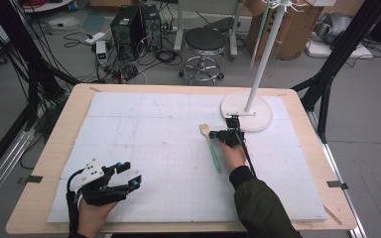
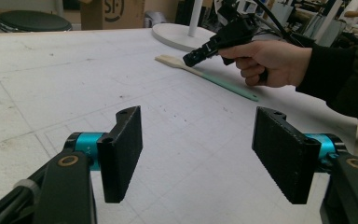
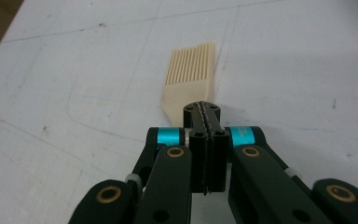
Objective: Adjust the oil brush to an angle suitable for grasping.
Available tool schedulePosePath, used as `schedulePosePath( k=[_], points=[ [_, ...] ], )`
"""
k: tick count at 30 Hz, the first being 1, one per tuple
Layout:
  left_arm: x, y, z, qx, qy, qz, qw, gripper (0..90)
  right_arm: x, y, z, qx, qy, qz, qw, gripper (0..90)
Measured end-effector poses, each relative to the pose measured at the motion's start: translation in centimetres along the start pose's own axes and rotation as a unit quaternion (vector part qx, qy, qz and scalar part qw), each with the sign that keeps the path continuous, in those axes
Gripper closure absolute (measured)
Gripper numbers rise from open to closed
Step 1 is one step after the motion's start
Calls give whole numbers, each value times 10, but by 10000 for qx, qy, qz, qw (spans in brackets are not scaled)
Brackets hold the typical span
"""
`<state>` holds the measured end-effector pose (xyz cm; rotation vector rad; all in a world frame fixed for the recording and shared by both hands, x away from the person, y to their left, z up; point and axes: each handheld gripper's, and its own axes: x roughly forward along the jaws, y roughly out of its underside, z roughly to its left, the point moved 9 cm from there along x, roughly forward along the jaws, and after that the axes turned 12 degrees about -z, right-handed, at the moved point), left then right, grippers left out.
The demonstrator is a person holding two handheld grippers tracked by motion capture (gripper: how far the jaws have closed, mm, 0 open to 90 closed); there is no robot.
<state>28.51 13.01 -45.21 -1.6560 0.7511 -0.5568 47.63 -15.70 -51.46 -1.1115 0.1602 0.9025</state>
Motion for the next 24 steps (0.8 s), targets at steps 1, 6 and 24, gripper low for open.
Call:
schedulePosePath(
  k=[1, 6, 24],
  points=[
    [0, 0, 0, -3, 7, 0, 10000, 340, -1, -1, 1, -57, 13, -34, 10000, 900],
    [2, 1, -1, 4, 36, 18, 10000, 341, -1, -7, 13, -100, -212, -239, 9994, 900],
    [0, 0, 0, -2, 23, -3, 10000, 342, 4, -2, 13, -403, 285, 69, 9988, 900]
  ],
)
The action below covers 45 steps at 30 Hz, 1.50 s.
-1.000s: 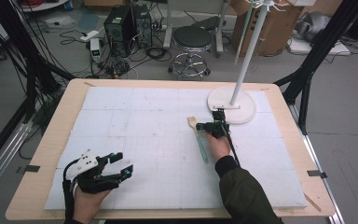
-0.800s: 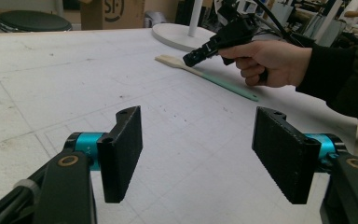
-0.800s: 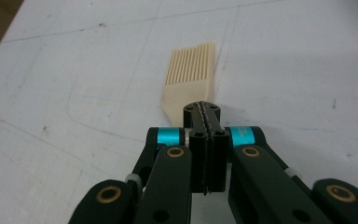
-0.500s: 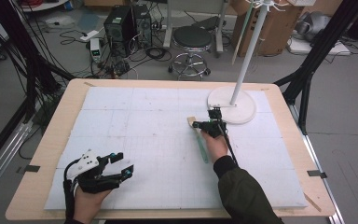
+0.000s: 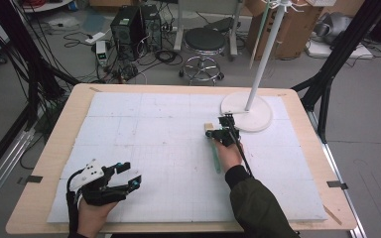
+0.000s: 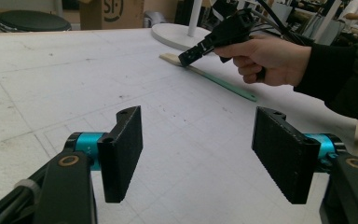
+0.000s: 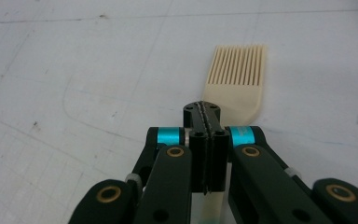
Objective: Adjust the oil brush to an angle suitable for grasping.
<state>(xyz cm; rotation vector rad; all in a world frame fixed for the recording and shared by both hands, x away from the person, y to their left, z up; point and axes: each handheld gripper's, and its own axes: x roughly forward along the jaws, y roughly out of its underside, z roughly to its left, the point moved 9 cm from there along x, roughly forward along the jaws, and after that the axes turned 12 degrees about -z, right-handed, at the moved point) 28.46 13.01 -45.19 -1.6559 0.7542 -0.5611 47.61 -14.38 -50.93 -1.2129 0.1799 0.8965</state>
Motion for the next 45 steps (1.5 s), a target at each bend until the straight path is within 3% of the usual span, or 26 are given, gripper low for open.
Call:
schedulePosePath(
  k=[12, 14, 20, 24, 28, 37, 45],
  points=[
    [2, 1, -2, 10, 15, 26, 10000, 343, -13, -3, -17, 157, 117, -148, 9997, 900],
    [2, 1, -2, 21, 20, 48, 10000, 343, -12, -2, -14, 238, -29, -129, 9996, 900],
    [2, 1, -1, 14, 12, 34, 10000, 344, -2, 6, -1, 92, -156, -7, 9998, 900],
    [2, 1, -1, -13, 4, 25, 10000, 343, -3, 4, -7, 13, 61, -50, 10000, 900],
    [1, 1, -1, -11, 18, 27, 10000, 343, -8, 2, -17, 86, 265, -68, 9996, 900],
    [2, 1, -2, 21, 26, 45, 10000, 344, -17, 1, -30, 159, 409, -91, 9990, 900],
    [3, 2, -3, 21, 35, 42, 10000, 344, -27, 3, -44, 374, 427, -162, 9983, 900]
  ],
)
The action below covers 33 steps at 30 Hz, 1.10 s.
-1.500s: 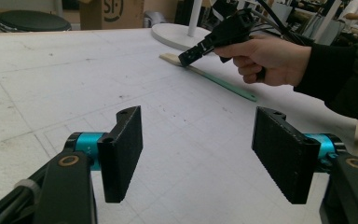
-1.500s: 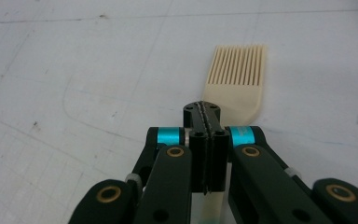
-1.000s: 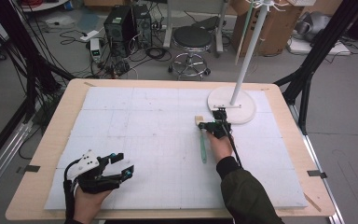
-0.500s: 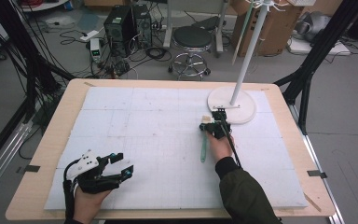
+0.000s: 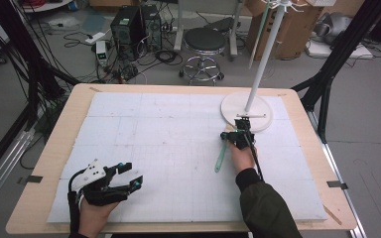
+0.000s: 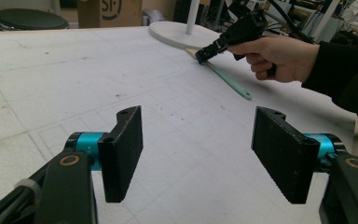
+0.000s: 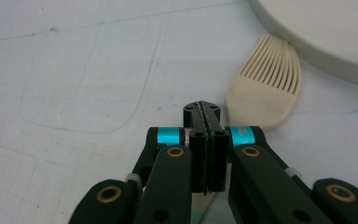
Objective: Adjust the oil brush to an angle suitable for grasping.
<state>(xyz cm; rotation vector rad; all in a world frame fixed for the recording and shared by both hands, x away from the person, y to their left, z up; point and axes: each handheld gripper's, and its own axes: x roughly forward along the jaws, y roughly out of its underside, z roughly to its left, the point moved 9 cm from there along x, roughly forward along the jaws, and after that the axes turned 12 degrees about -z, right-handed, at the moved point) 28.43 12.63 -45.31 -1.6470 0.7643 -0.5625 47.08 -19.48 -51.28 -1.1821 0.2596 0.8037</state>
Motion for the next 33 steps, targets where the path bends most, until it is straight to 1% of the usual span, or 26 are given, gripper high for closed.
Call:
schedulePosePath(
  k=[3, 6, 10, 13, 14, 17, 20, 21, 24, 26, 28, 29, 31, 33],
  points=[
    [0, 0, 0, -7, -5, -2, 10000, 344, -3, 0, -5, 5, 63, -14, 10000, 900],
    [0, 0, 0, -7, -6, -5, 10000, 344, -7, 0, -9, 84, 79, -30, 9999, 900],
    [0, 0, 0, 13, 7, 9, 10000, 345, -13, 1, -16, 83, 132, -25, 9999, 900],
    [1, 0, -1, -4, 11, 4, 10000, 345, -16, 4, -18, 76, 57, -49, 9999, 900],
    [1, 0, -1, -2, 12, 10, 10000, 345, -18, 5, -17, 143, -66, -95, 9998, 900],
    [1, 0, 0, 8, 6, 10, 10000, 345, -26, 9, -17, 138, -180, -148, 9996, 900],
    [2, 0, 0, 1, 7, 15, 10000, 345, -40, 12, -20, 108, -225, -206, 9995, 900],
    [2, 1, -1, 2, 16, 20, 10000, 345, -45, 13, -22, 147, -236, -232, 9993, 900],
    [4, 1, -2, 14, 44, 34, 10000, 345, -57, 17, -30, 146, -189, -234, 9994, 900],
    [4, 1, -3, 22, 53, 39, 10000, 346, -60, 23, -35, 161, -146, -164, 9996, 900],
    [5, 1, -3, 18, 56, 32, 10000, 346, -60, 30, -38, 182, -169, -61, 9997, 900],
    [5, 0, -3, 11, 59, 27, 10000, 346, -61, 32, -38, 280, -227, -144, 9992, 900],
    [6, 1, -3, 4, 56, 31, 10000, 346, -63, 34, -37, 353, -274, -123, 9989, 900],
    [6, 0, -3, -2, 66, 27, 10000, 346, -64, 37, -33, 336, -311, -99, 9989, 900]
  ],
)
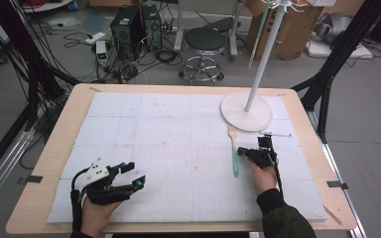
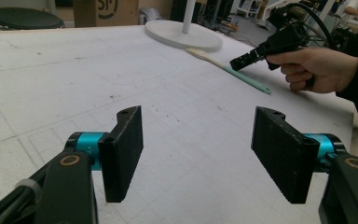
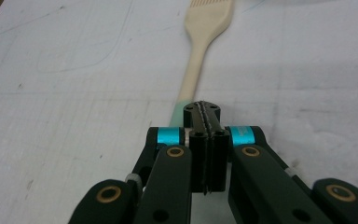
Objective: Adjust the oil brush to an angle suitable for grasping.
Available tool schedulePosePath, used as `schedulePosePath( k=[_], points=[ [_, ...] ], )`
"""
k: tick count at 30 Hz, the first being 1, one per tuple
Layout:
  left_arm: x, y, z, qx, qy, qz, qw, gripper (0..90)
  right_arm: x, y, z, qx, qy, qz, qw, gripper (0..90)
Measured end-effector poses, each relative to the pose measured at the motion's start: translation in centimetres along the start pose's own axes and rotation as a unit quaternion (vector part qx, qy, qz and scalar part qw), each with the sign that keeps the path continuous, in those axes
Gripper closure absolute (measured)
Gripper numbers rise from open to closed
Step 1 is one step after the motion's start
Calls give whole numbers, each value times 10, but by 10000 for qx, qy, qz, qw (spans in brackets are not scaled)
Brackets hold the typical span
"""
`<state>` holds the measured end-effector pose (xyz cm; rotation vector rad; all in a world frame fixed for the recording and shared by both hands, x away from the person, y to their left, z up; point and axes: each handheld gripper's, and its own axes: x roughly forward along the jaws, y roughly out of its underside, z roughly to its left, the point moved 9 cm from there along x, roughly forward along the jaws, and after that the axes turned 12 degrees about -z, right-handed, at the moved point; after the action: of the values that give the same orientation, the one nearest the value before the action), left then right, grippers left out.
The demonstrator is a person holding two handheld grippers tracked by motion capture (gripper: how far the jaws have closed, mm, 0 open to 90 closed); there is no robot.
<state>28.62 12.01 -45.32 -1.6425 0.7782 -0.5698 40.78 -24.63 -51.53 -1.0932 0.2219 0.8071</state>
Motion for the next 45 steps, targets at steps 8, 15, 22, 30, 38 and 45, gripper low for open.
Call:
schedulePosePath(
  k=[8, 15, 22, 30, 38, 45],
  points=[
    [-1, -1, 0, -30, -4, -36, 10000, 347, 2, 18, 29, -189, -321, 227, 9990, 900],
    [0, -1, 0, -31, -7, -27, 10000, 347, 10, 25, 48, -268, -484, 320, 9980, 900],
    [-1, -1, 1, -33, -9, -21, 10000, 347, 23, 27, 65, -396, -605, 386, 9966, 900],
    [-1, 0, 0, -39, -9, -22, 10000, 347, 36, 27, 79, -356, -744, 386, 9958, 900],
    [-3, 0, 3, -48, -43, -29, 10000, 347, 49, 16, 85, -431, -766, 435, 9952, 900],
    [-3, 0, 3, -47, -41, -20, 10000, 347, 55, -12, 68, -534, -503, 186, 9971, 900]
  ],
)
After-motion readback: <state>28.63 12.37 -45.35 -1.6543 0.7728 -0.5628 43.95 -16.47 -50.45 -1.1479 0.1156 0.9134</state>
